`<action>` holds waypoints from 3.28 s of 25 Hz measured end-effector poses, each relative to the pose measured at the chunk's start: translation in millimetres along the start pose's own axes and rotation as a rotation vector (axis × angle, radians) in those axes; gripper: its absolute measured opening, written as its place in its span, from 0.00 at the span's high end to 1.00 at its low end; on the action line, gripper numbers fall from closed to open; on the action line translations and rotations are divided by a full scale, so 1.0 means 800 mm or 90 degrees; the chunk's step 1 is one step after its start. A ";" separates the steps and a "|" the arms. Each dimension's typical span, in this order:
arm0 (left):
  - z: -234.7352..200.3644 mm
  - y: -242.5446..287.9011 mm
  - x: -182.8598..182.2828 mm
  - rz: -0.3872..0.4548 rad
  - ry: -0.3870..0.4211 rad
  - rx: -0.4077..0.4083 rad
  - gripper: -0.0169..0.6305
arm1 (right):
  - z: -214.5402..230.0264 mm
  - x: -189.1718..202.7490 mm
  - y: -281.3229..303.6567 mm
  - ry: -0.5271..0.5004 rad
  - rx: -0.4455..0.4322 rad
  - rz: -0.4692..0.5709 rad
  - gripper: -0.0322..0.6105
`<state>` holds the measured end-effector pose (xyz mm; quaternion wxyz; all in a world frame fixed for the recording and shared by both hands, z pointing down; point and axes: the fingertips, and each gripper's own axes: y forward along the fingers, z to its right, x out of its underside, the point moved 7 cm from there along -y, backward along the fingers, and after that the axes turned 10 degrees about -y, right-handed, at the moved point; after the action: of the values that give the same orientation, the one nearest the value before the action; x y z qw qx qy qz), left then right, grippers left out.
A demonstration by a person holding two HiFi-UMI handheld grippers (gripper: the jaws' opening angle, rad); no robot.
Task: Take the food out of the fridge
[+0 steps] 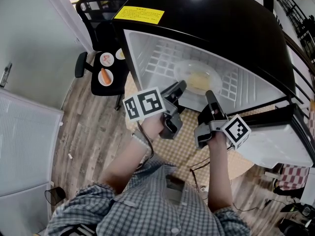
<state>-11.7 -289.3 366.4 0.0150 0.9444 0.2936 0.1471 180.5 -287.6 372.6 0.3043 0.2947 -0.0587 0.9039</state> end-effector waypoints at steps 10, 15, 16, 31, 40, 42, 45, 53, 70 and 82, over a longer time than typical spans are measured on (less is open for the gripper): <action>0.006 -0.023 0.009 0.007 0.004 0.004 0.89 | -0.013 0.008 -0.013 -0.014 -0.018 -0.018 0.87; 0.008 -0.039 0.018 0.011 0.009 0.006 0.89 | -0.018 0.016 -0.025 -0.020 -0.024 -0.033 0.87; 0.007 -0.042 0.019 0.013 0.007 0.005 0.89 | -0.019 0.018 -0.026 -0.021 -0.027 -0.038 0.87; 0.000 -0.113 0.054 0.029 0.053 -0.020 0.89 | -0.029 0.061 -0.062 -0.021 -0.066 -0.124 0.87; -0.024 -0.158 0.074 0.042 0.055 -0.045 0.89 | -0.029 0.101 -0.073 -0.028 -0.087 -0.195 0.87; -0.031 -0.164 0.077 0.042 0.052 -0.053 0.89 | -0.027 0.109 -0.073 -0.027 -0.087 -0.208 0.87; -0.044 -0.172 0.081 0.039 0.047 -0.065 0.89 | -0.022 0.123 -0.074 -0.021 -0.086 -0.224 0.87; -0.090 -0.188 0.094 0.020 0.015 -0.111 0.89 | 0.008 0.163 -0.075 -0.019 -0.054 -0.280 0.87; -0.191 -0.206 0.110 -0.043 -0.046 -0.206 0.89 | 0.070 0.245 -0.075 -0.014 0.045 -0.381 0.86; -0.242 -0.193 0.117 -0.092 -0.068 -0.263 0.88 | 0.108 0.274 -0.070 0.002 0.106 -0.411 0.86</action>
<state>-78.9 -120.5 559.1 0.2343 0.9041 0.3229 0.1528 115.6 -154.4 564.0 0.5500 0.3205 0.1126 0.7630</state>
